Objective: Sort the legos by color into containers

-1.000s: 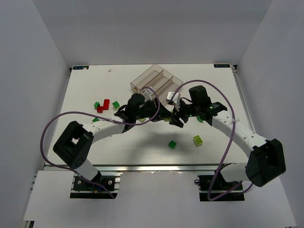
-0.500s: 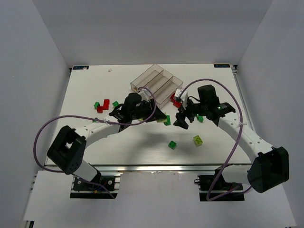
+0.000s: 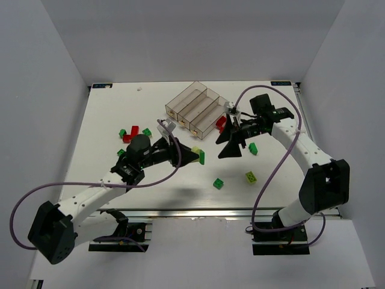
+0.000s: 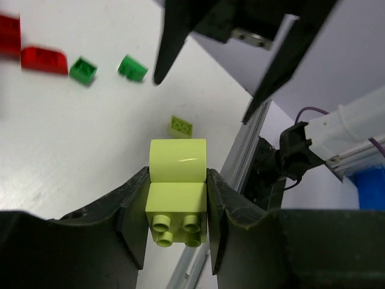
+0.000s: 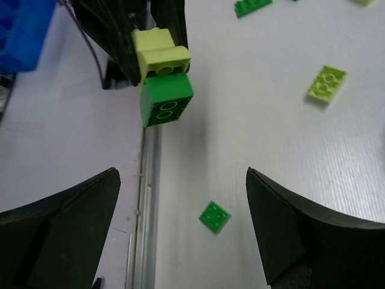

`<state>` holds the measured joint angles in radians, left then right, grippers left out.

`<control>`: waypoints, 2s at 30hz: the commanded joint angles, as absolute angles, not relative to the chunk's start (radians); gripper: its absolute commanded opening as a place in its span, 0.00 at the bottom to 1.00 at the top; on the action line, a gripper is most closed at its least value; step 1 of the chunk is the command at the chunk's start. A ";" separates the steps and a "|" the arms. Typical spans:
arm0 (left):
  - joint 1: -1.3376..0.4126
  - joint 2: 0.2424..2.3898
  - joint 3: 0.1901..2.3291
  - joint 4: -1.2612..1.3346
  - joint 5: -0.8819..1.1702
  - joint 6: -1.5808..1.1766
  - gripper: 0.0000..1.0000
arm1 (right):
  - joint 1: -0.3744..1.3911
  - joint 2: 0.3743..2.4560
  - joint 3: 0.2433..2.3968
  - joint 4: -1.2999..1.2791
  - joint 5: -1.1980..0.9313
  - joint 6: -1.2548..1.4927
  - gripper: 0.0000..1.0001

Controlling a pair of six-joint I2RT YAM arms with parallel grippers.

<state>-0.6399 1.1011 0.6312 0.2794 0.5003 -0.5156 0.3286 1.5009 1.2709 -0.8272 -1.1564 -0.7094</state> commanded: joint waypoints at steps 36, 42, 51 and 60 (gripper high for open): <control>-0.643 1.062 0.555 0.580 0.555 -0.509 0.00 | 0.526 1.546 1.281 -0.491 -1.262 -0.339 0.61; -0.643 1.052 0.552 0.571 0.552 -0.502 0.00 | 0.525 1.532 1.282 -0.534 -1.267 -0.399 0.58; -0.643 1.043 0.552 0.549 0.548 -0.489 0.00 | 0.526 1.534 1.289 -0.555 -1.290 -0.434 0.31; -0.643 1.014 0.540 0.488 0.506 -0.466 0.00 | 0.512 1.539 1.304 -0.569 -1.313 -0.457 0.00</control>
<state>-0.6430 1.0500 0.5537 0.5396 0.5335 -0.4931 0.5217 1.5425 1.2518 -0.5575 -1.2560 -0.4309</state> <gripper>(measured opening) 0.472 0.431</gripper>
